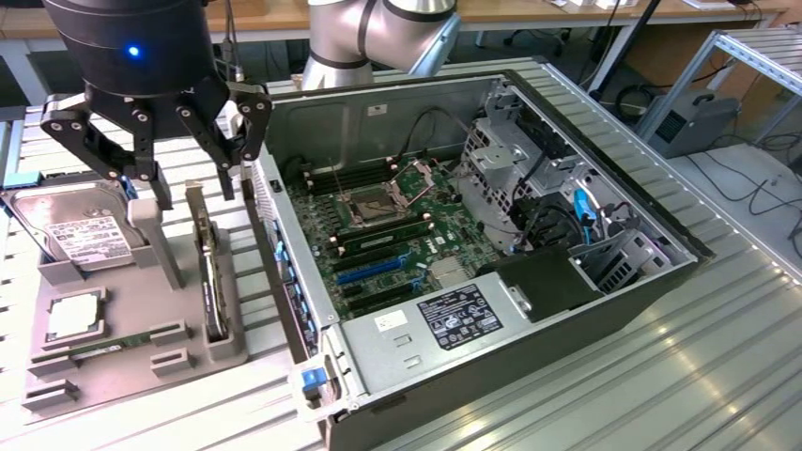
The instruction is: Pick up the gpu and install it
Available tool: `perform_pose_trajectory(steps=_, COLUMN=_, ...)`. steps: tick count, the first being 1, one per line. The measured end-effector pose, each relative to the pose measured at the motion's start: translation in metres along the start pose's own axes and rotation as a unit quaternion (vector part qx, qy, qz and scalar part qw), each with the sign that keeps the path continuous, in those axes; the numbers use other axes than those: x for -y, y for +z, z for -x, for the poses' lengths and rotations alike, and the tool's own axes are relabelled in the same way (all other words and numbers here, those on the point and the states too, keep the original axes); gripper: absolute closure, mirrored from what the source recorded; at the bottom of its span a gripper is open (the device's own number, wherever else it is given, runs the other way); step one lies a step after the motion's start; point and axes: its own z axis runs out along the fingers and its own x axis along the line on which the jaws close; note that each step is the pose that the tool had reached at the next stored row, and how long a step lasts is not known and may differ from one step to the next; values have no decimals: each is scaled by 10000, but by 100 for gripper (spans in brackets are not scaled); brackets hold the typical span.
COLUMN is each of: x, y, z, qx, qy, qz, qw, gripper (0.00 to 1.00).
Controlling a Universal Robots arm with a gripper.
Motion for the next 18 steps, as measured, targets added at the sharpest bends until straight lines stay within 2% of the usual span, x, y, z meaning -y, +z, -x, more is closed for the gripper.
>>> perform_pose_trajectory(steps=18, x=4, y=31, z=-42, qx=0, qy=0, qz=0, qw=10000, gripper=46)
